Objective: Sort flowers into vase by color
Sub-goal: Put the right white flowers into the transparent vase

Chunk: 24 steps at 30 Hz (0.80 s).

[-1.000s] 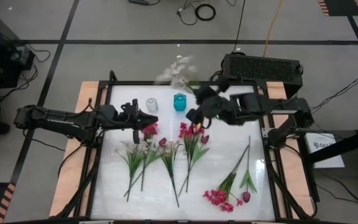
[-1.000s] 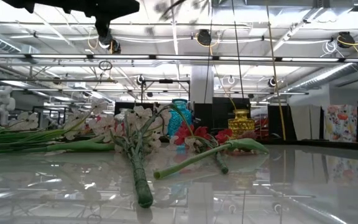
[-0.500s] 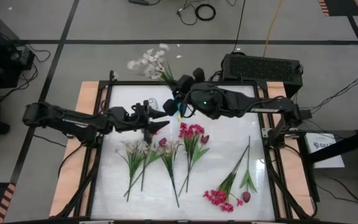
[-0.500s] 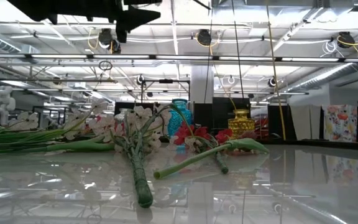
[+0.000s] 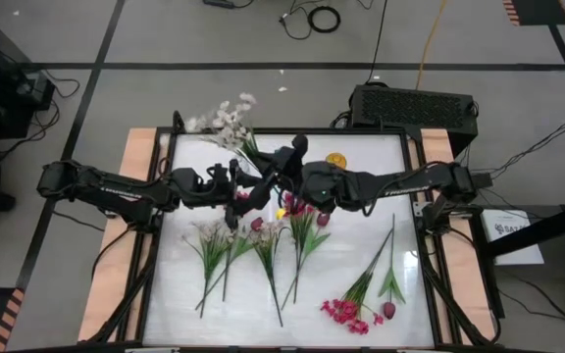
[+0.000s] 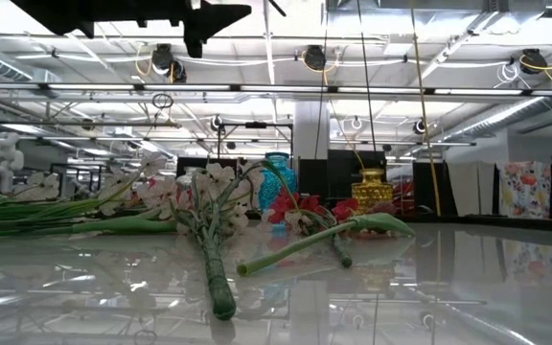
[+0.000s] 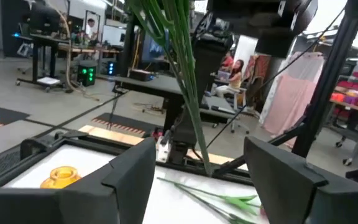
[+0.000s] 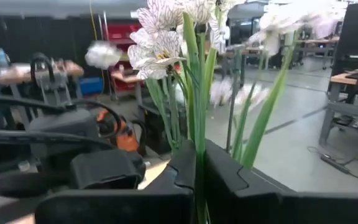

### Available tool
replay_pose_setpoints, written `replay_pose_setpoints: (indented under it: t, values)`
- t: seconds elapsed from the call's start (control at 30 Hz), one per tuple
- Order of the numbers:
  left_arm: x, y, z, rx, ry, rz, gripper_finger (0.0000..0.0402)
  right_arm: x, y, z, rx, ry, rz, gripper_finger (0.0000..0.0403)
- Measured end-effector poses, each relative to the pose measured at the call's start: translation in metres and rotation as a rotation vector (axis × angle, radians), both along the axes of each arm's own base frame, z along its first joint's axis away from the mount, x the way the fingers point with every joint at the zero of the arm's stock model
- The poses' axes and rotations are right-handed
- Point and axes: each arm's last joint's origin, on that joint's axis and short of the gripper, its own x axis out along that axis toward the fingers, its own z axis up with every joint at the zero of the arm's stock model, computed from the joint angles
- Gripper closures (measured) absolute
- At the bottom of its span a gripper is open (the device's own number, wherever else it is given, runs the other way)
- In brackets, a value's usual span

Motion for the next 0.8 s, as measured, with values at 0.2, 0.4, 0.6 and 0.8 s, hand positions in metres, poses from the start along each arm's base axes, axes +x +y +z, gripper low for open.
replay_pose_setpoints:
  t: [0.2,0.4,0.6,0.8]
  values:
    - [-0.001,0.0,0.004,0.007,-0.044,0.005,0.0137,-0.001,0.008,0.003,0.012,-0.04,0.019,0.0397]
    - [0.008,-0.001,-0.001,0.117,-0.079,-0.027,0.0137,0.004,0.022,0.001,0.0,-0.077,0.106,0.0397]
    - [0.017,-0.01,-0.005,0.189,-0.169,-0.142,0.0146,0.006,0.031,-0.001,-0.054,-0.057,0.137,0.0397]
    - [0.017,-0.01,-0.005,0.195,-0.169,-0.141,0.0203,0.005,0.036,-0.001,-0.09,-0.037,0.135,0.0397]
